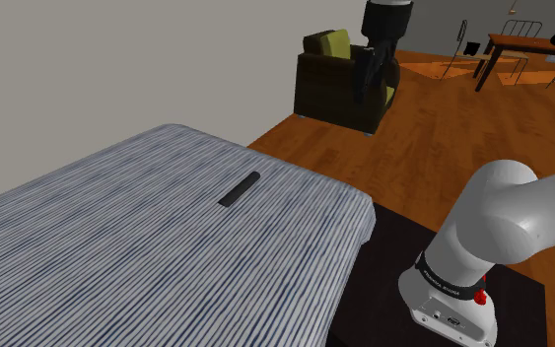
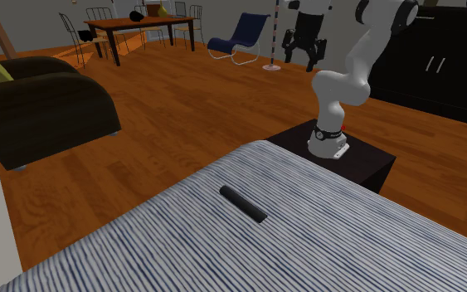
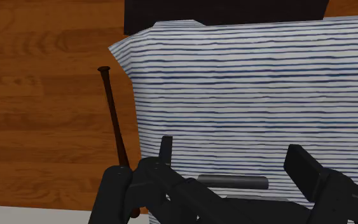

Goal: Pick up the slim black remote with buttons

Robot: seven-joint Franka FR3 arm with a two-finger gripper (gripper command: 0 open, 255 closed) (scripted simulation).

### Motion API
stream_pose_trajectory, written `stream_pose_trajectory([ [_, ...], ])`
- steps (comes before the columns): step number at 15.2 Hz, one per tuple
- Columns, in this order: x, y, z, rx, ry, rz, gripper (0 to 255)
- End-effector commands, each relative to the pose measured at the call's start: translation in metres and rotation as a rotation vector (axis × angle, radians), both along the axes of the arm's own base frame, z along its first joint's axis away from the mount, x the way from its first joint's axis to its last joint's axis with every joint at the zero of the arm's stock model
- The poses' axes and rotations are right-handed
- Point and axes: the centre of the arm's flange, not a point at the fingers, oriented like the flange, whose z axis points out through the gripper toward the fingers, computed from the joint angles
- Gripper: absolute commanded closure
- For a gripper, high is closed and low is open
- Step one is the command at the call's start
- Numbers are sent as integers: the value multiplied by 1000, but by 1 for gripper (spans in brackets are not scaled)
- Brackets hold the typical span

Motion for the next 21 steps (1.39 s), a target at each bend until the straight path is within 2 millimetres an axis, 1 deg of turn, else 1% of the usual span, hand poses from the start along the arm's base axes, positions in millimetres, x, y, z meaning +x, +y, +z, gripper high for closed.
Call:
stream_pose_trajectory([
  [1,0,0,0,0,0,0,0],
  [5,17,34,-38,-9,-24,-155,0],
  [10,47,70,-86,-20,-54,-348,0],
  [16,93,105,-142,-33,-90,-579,0],
  [21,138,125,-188,-44,-119,-773,0],
])
